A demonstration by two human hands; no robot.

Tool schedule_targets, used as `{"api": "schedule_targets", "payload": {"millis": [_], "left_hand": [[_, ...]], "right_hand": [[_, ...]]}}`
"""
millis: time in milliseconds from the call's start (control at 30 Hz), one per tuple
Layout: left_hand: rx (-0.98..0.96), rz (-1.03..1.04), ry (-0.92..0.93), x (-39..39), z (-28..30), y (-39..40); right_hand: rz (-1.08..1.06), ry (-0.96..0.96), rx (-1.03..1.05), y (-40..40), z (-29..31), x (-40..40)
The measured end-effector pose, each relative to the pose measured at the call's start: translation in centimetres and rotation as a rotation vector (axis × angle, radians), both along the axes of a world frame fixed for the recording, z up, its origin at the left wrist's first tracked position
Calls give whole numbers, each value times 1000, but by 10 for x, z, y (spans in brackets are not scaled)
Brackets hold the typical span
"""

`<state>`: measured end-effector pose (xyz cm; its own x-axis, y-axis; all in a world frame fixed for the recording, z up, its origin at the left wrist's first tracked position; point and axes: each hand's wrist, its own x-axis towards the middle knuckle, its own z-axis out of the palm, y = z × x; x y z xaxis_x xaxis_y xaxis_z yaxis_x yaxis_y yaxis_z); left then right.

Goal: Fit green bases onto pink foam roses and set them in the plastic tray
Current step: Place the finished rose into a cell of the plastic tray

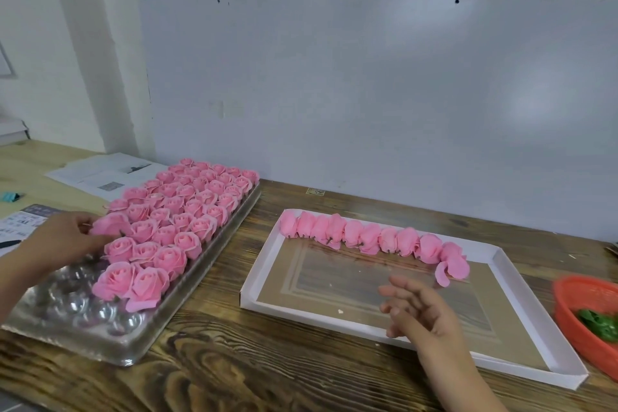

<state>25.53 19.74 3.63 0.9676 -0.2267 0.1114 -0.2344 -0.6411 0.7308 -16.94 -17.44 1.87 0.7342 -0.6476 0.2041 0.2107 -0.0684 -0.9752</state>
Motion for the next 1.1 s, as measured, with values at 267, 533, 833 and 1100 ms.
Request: {"api": "schedule_targets", "payload": {"millis": [267, 533, 833, 1100], "left_hand": [[36, -19, -84, -8, 2, -15], [141, 14, 12, -6, 15, -27], [268, -8, -10, 14, 20, -34], [398, -84, 3, 36, 18, -36]], "right_hand": [[-9, 2, 0, -2, -2, 1], [-9, 9, -12, -2, -3, 1], [-15, -14, 9, -1, -1, 2], [-25, -3, -8, -1, -2, 1]]}}
